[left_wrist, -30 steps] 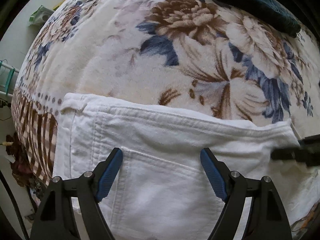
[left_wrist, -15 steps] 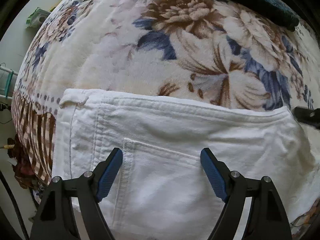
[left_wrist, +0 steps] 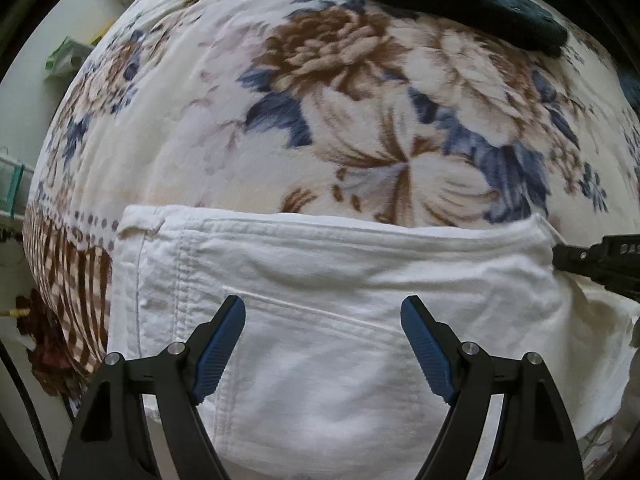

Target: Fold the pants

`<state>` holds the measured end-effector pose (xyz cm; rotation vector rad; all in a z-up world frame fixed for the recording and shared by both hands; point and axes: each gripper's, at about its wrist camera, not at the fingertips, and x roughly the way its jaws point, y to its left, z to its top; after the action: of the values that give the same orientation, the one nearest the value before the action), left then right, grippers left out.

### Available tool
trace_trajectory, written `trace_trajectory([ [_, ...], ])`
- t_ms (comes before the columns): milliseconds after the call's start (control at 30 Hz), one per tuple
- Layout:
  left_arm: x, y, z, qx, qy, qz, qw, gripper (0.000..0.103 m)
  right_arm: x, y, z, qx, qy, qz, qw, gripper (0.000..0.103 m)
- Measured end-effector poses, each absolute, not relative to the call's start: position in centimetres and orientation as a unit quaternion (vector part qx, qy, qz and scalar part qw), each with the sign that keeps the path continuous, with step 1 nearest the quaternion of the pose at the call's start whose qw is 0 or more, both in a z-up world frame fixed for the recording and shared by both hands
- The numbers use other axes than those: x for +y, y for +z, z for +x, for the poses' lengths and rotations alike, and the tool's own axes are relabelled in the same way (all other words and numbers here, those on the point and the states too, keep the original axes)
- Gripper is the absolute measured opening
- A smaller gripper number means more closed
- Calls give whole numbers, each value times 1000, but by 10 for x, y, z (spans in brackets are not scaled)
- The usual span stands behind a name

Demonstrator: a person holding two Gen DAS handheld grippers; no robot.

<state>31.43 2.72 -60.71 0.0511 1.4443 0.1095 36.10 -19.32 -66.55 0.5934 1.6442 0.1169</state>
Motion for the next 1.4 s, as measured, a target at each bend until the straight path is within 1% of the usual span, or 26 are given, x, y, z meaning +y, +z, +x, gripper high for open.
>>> trace_trajectory([
  [33,23,-603,312,659,45,19,751,79,-200,-657,354,715,51,265,645,20],
  [67,17,-596,309,657,39,14,753,79,-217,-642,339,698,45,284,656,31],
  [100,11,-592,306,656,35,12,754,79,-229,-632,328,686,38,298,663,37],
  [133,5,-588,303,657,29,10,754,79,-248,-620,312,670,26,316,672,49],
  [167,-4,-585,297,658,21,10,753,79,-275,-606,291,652,6,334,681,54],
  [267,-38,-575,287,657,2,17,754,79,-349,-583,228,619,-86,353,696,54],
  [333,-69,-572,280,655,-13,34,755,79,-399,-577,190,605,-147,369,690,54],
  [467,-133,-578,273,656,-37,56,752,79,-538,-579,122,579,-242,404,666,54],
  [533,-169,-582,275,657,-47,63,750,79,-583,-584,115,576,-258,394,669,54],
  [633,-225,-588,276,651,-54,79,753,79,-632,-596,131,587,-254,367,676,54],
  [700,-254,-595,277,653,-57,84,750,79,-652,-610,152,601,-231,352,680,54],
  [833,-298,-603,279,655,-60,97,747,79,-647,-647,200,656,-182,285,675,54],
  [867,-305,-606,279,655,-60,101,747,79,-646,-653,208,674,-168,252,674,46],
  [933,-315,-608,280,654,-58,110,746,79,-639,-653,217,676,-153,206,691,17],
  [1033,-324,-614,280,655,-52,123,743,79,-636,-642,219,657,-164,177,714,14],
  [1167,-327,-618,283,655,-38,132,743,79,-650,-634,212,632,-198,195,724,13],
  [1233,-327,-618,284,653,-34,133,744,79,-651,-636,213,636,-200,189,721,13],
  [1300,-328,-621,283,653,-31,140,743,79,-655,-652,214,654,-185,202,705,16],
  [1333,-328,-622,283,657,-32,138,741,79,-658,-658,215,663,-171,217,696,21],
  [1400,-329,-622,280,662,-37,130,737,79,-674,-652,204,657,-154,272,686,24],
])
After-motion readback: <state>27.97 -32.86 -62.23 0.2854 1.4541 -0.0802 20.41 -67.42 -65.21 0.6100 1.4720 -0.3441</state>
